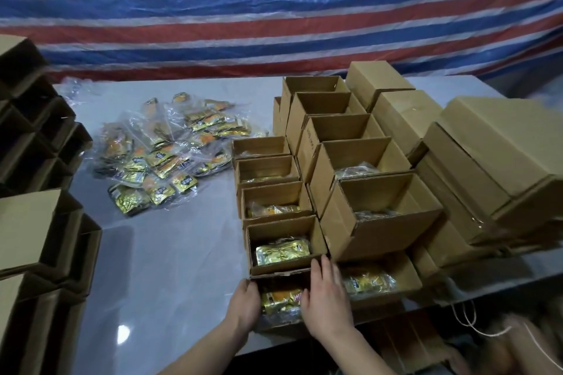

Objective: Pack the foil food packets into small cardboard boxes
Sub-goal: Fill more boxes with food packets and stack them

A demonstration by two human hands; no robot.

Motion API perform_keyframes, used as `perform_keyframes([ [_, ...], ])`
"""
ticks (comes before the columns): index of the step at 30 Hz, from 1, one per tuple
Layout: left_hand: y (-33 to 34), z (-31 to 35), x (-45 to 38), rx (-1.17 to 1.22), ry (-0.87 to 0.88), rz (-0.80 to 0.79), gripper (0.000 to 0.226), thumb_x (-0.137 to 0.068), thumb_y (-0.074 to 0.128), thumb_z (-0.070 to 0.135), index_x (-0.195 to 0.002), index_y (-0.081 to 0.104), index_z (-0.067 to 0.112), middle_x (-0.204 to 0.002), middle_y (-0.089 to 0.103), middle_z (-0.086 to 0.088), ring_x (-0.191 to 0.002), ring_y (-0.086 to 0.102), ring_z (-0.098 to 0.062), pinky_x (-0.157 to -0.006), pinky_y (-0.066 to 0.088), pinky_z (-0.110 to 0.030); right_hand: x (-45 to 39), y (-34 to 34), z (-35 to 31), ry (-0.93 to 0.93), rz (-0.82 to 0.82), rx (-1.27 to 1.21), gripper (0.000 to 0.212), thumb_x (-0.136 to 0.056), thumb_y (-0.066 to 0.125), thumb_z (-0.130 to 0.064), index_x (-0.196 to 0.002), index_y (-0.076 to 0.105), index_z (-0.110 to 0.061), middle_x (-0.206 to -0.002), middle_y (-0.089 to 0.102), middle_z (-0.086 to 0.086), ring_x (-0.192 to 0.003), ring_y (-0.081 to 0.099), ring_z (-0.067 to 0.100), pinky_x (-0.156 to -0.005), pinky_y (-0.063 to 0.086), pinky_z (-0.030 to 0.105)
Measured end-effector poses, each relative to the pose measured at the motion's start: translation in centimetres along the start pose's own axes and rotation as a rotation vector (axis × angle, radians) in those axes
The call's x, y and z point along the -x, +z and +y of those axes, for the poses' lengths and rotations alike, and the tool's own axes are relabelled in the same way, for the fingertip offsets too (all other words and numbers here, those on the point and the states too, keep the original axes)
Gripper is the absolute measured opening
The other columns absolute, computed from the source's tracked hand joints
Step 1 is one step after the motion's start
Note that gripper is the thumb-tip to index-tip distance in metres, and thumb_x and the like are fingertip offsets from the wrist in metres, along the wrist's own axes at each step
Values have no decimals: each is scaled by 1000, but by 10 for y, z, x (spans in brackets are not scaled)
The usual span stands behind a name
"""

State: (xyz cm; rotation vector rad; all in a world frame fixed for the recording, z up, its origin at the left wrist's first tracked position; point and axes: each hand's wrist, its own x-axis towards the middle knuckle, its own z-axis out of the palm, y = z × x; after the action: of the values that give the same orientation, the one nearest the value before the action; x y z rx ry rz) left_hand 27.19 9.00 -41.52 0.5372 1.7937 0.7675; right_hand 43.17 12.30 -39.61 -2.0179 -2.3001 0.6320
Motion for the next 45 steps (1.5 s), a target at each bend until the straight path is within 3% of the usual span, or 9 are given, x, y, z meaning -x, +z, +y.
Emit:
perform_keyframes([
  [9,4,0,-1,69,-42,12,30,-101,25,26,-107,54,20,-102,67,-14,-93,66,-35,-88,55,-50,4,2,-10,-15,45,81,69,-103,39,-37,-160,4,-17,-167,-1,6,-153,0,29,-124,5,41],
  [16,8,3,-7,85,-118,6,47,-100,28,29,-143,39,18,-139,52,-12,-123,53,-33,-102,47,-49,8,12,-12,-45,-7,64,76,-101,32,-50,-159,-8,-20,-166,-15,1,-152,-14,22,-121,-11,39],
  [23,1,9,-5,147,-93,-84,30,-92,54,33,-120,50,22,-110,64,-2,-101,62,-21,-97,50,-43,-1,19,-11,-49,13,57,78,-96,29,-48,-157,-13,-23,-163,-22,-2,-149,-20,17,-120,-14,39],
  [28,-4,6,-9,164,-83,-166,62,-79,68,61,-126,46,27,-113,62,7,-99,62,-11,-86,53,-32,-16,13,-13,-68,6,110,76,-99,22,-56,-146,-28,-24,-158,-27,-5,-148,-22,15,-121,-15,40],
  [31,-7,10,-9,163,-103,-173,69,-83,57,68,-137,43,27,-127,60,3,-113,59,-17,-100,46,-34,-20,12,-17,-85,51,152,74,-99,27,-55,-158,-6,-24,-165,-11,0,-153,-6,21,-115,-24,36],
  [33,-10,11,-10,178,-100,-179,76,-87,48,69,-147,36,23,-147,46,-2,-134,44,-21,-112,32,-33,-20,6,-21,-112,105,182,72,-96,39,-52,-159,21,-23,-165,14,8,-152,16,27,-109,-30,32],
  [35,-16,12,-10,222,-79,-163,77,-90,42,67,-151,32,20,-156,34,-3,-143,31,-20,-119,22,-32,-21,2,-24,-106,48,222,76,-91,48,-59,-157,28,-25,-164,20,8,-151,21,29,-107,-31,31],
  [40,-58,13,-18,178,102,55,69,-99,32,58,-154,24,18,-162,18,1,-149,16,-17,-121,11,-32,-40,-2,-33,-21,-73,237,74,-96,31,-62,-158,0,-34,-167,-8,-6,-154,-8,18,-121,-7,39],
  [45,-110,62,-41,1,158,140,55,-102,37,47,-146,37,15,-147,44,-5,-133,43,-16,-101,30,-21,-67,-23,-87,-101,7,154,64,-100,32,-56,-156,13,-32,-166,7,-8,-153,6,12,-123,1,36],
])
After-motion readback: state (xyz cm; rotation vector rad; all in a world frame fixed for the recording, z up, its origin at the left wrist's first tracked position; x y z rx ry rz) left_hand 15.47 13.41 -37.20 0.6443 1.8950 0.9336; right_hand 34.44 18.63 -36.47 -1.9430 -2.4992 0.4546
